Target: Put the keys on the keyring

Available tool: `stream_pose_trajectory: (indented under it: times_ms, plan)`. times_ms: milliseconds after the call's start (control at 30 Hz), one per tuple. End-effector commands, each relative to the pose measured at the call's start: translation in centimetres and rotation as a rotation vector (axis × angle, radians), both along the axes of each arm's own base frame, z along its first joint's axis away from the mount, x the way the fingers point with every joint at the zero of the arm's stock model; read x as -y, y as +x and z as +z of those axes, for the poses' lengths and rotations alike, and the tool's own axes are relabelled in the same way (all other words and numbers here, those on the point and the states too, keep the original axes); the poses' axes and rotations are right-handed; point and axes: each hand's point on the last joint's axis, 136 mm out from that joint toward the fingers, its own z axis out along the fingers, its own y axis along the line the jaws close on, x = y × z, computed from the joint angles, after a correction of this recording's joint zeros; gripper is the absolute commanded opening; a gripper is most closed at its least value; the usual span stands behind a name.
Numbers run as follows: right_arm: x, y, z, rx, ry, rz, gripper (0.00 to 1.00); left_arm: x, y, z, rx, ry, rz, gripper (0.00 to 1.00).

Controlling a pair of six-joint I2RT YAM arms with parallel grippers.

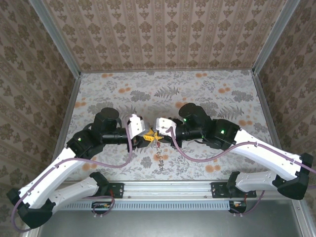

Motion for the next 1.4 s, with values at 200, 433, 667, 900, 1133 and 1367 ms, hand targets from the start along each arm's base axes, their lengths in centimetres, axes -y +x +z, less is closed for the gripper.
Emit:
stream_pose_trajectory:
  times_ms: [200, 433, 667, 900, 1133, 1367]
  plan:
    - [-0.2, -0.8, 1.8, 0.039, 0.062, 0.053, 0.0, 0.5, -0.5, -0.1, 0.011, -0.025, -0.041, 0.0]
    - [0.1, -0.9, 2.0, 0.053, 0.094, 0.042, 0.17, 0.6, -1.9, 1.7, 0.014, -0.132, -0.097, 0.0]
    - [0.6, -1.2, 3.0, 0.1, 0.147, 0.044, 0.21, -0.5, -3.8, 4.2, 0.025, -0.251, -0.162, 0.0]
    - [0.2, -2.1, 2.8, 0.073, 0.165, 0.093, 0.2, -0.8, -4.0, 5.2, 0.052, -0.308, -0.162, 0.0]
    - [0.5, -3.2, 3.6, 0.087, 0.22, 0.137, 0.17, -0.5, -3.8, 5.7, 0.081, -0.351, -0.167, 0.0]
    - [0.3, -3.2, 3.4, 0.081, 0.216, 0.145, 0.1, -0.3, -3.7, 6.5, 0.107, -0.393, -0.177, 0.0]
